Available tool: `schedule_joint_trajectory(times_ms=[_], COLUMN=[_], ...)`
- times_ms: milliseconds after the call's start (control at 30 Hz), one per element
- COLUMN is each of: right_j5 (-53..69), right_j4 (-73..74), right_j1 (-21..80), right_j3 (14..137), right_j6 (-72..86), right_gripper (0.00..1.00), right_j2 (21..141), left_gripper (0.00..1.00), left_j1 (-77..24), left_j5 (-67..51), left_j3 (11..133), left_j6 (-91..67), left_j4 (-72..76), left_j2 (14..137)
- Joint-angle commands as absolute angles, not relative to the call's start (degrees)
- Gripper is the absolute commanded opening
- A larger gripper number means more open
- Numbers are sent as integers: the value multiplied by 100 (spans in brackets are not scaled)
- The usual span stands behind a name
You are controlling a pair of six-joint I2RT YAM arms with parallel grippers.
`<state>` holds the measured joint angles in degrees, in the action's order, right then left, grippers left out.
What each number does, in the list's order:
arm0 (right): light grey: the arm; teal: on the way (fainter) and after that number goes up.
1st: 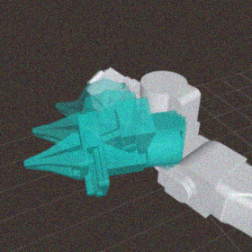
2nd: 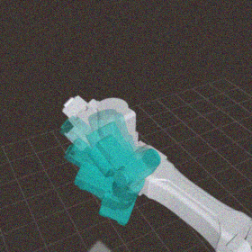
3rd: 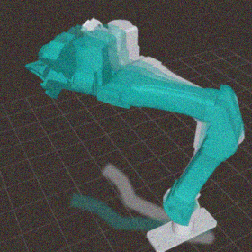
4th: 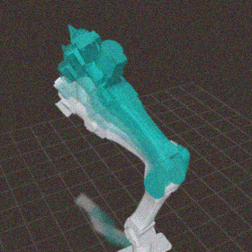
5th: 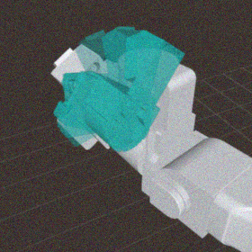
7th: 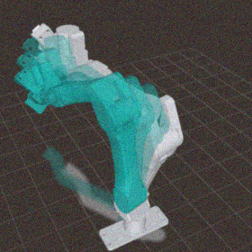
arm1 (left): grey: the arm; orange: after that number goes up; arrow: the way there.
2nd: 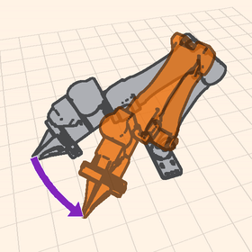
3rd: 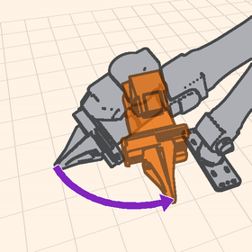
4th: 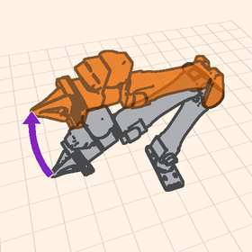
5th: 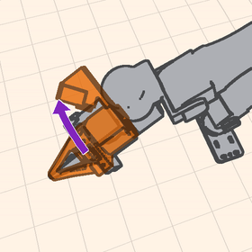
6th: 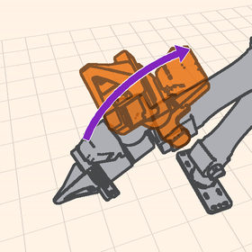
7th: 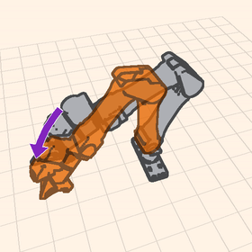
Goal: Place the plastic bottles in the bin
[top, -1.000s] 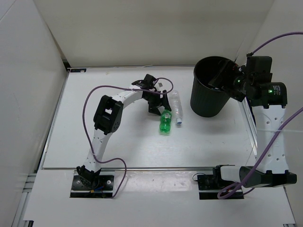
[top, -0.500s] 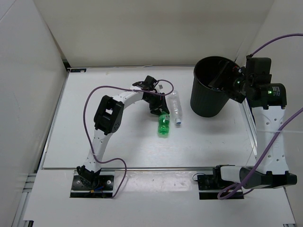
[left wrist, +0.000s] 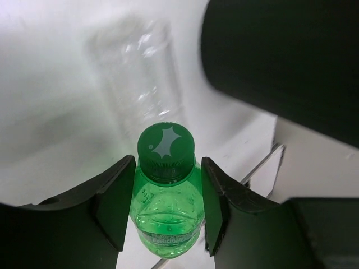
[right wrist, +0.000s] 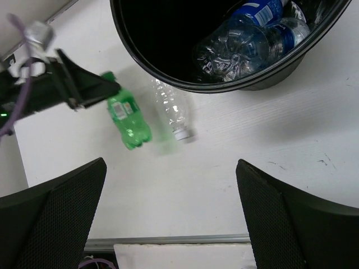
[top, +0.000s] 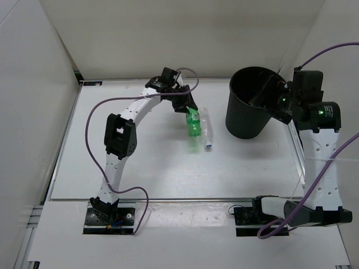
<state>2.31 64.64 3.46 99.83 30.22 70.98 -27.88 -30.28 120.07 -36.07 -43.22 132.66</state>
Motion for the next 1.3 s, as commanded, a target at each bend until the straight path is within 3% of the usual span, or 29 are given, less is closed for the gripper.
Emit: schedule_joint_trajectory(times_ms=[0, 200, 400, 700, 1267], right_j5=[167, 167, 272, 448, 554], right_j4=[6459, 6460, 6459, 6424, 6636], right_j1=[299, 193, 141, 141, 141], right_j3=[10020, 10072, 10257, 10739, 11145], right_j6=[3006, 3120, 3181, 3234, 2743], right_gripper=[100, 100, 100, 100, 100], right_j2=[6961, 6785, 6549, 6064, 5713], left_gripper=[10, 10, 10, 10, 10], left_j1=[-2611, -2426, -2251, -2565, -3726], left_j5=[-2936, -2769, -2567, -2427, -1723], left_j3=[12751, 13876, 14519, 14730, 14678], left_j6=[-3770, -4218, -4982, -6371, -6486], left_j4=[-4403, -3992, -2542, -283, 624], left_j2=[12577, 12472, 12419, 12700, 13298])
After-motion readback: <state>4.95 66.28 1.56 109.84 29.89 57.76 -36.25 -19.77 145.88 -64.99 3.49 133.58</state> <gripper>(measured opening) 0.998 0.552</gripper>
